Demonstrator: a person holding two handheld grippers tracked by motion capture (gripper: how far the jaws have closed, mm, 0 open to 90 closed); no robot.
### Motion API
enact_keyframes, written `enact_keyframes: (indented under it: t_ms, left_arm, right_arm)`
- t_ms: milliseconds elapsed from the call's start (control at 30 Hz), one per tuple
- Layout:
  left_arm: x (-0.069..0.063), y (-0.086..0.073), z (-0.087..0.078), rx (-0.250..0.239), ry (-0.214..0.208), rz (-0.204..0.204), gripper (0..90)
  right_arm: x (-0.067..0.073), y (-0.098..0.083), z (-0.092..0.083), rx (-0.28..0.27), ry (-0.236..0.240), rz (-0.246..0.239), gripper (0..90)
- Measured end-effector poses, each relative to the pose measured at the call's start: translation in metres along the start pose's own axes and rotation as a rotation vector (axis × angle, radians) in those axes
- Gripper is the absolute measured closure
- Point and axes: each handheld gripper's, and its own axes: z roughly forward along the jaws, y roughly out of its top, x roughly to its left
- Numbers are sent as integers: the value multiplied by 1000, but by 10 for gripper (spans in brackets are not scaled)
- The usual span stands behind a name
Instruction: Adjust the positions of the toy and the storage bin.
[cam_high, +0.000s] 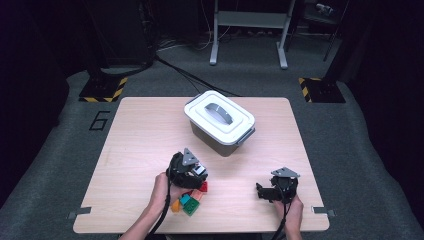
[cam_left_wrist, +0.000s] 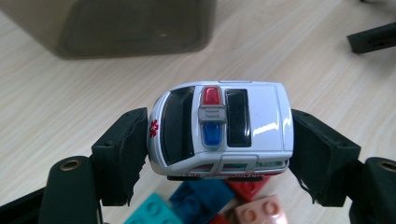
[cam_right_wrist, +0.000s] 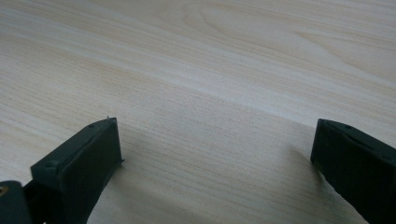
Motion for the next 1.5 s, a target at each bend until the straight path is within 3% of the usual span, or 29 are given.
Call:
enact_keyframes:
  t_ms: [300, 633, 833, 967, 1000, 1267, 1500]
  left_arm:
    - [29, -11, -19, 25, 66, -24, 255]
    - [62, -34, -28, 42, 133, -90, 254]
    - [81, -55, -27, 68, 168, -133, 255]
    - [88, -65, -25, 69, 182, -158, 254]
    - [92, -70, -22, 63, 193, -186, 254]
    - [104, -88, -11, 93, 213, -232, 254]
    - [110, -97, -4, 133, 198, -255, 254]
  right_arm:
    - [0, 0, 0, 1, -1, 2, 11]
    - [1, 0, 0, 3, -3, 8, 11]
    - [1, 0, 0, 2, -4, 7, 11]
    - [1, 0, 0, 2, -4, 7, 11]
    - [1, 0, 0, 2, -5, 7, 11]
    - [1, 0, 0, 2, -5, 8, 11]
    - [1, 0, 0, -1, -3, 1, 11]
